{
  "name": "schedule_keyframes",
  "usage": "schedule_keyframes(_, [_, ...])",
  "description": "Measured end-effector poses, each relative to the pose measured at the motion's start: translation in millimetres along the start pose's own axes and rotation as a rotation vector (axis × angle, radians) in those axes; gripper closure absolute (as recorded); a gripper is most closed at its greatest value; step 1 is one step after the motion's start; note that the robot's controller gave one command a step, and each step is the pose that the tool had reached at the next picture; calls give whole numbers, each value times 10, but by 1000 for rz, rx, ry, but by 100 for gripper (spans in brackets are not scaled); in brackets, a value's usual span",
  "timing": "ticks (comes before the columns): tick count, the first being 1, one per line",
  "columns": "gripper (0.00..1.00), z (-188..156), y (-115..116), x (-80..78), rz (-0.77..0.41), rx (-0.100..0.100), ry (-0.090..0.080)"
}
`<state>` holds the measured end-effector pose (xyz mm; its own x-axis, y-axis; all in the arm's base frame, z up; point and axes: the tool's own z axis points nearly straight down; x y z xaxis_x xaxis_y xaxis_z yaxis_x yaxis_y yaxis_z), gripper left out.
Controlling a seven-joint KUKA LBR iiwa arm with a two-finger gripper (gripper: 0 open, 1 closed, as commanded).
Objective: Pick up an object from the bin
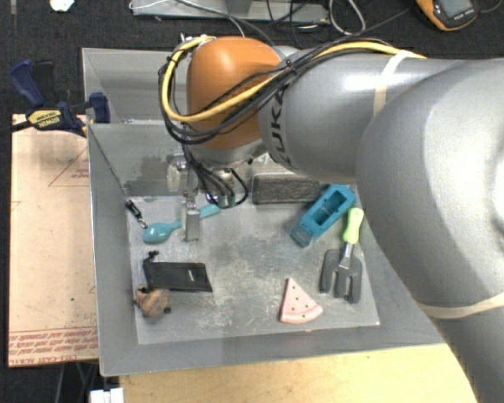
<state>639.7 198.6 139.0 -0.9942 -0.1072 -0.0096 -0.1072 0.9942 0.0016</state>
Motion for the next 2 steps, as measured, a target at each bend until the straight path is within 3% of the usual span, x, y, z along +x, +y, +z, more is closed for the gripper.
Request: schedule_keyframes(2, [0, 35, 73, -22, -104, 0, -1])
